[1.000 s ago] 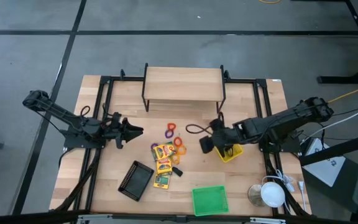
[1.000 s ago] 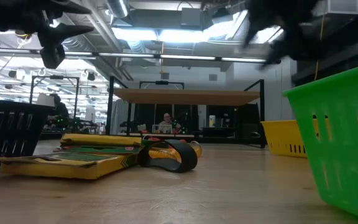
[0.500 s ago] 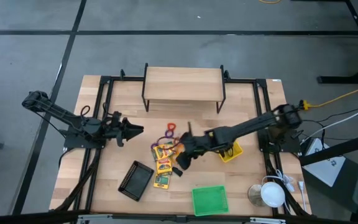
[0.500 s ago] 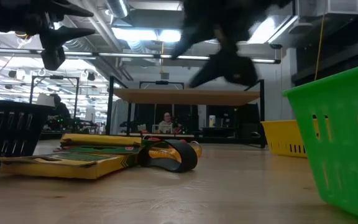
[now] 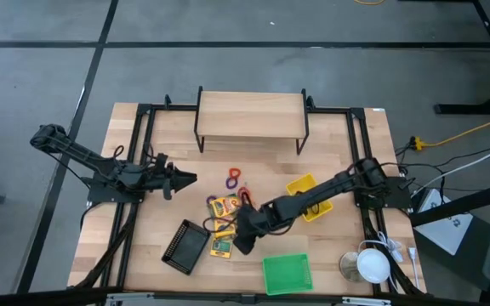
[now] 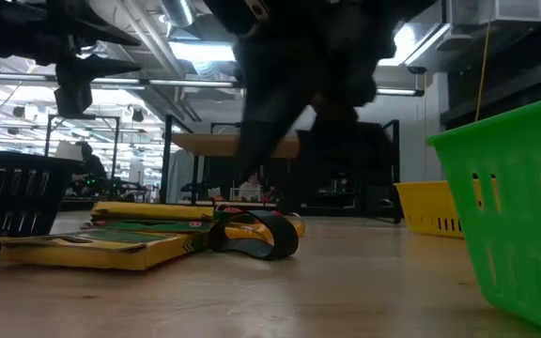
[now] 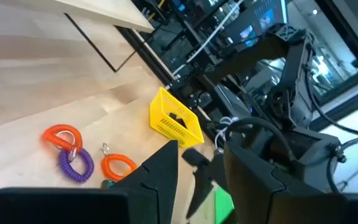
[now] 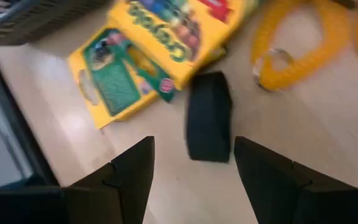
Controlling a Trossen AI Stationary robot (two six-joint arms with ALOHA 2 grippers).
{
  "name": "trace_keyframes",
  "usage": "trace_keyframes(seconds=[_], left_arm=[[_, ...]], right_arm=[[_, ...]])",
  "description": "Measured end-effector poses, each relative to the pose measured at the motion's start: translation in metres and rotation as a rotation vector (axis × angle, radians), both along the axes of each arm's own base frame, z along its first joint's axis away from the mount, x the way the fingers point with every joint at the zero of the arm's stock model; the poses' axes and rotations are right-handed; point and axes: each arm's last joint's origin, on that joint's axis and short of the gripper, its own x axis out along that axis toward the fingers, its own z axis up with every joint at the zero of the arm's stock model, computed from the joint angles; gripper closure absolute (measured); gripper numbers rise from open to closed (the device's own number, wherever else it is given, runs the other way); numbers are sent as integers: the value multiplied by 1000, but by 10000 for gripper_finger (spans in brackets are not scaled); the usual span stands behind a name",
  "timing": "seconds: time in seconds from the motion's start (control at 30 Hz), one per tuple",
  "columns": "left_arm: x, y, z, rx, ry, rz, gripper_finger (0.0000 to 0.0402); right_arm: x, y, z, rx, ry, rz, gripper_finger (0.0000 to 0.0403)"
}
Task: Pick & Place Office Desk Supplies
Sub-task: Put the black rubber band into the yellow basket
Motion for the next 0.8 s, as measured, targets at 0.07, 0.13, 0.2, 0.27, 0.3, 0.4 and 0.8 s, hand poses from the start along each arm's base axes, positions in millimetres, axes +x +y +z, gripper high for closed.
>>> trace_keyframes(seconds=[0.07, 0.13, 0.2, 0.27, 0.3, 0.4, 0.8], left_arm=[[0, 0, 0, 10, 0, -13, 276], [0, -1, 0, 19, 2, -29, 276], [0, -1, 0, 32, 4, -44, 276], [0, -2, 0, 41, 5, -65, 276], [0, -2, 0, 43, 6, -76, 276], [0, -3, 0, 47, 7, -102, 276], [0, -3, -2, 62, 26, -118, 276]], right_arm=[[-2, 3, 0, -2, 7, -38, 179], [-1, 5, 1, 18, 1, -70, 179], [0, 6, 2, 37, -18, -91, 179], [1, 6, 3, 48, -25, -118, 179], [1, 6, 3, 47, -25, -134, 179], [1, 5, 3, 51, -28, -171, 181], [1, 6, 3, 67, -20, -170, 204]])
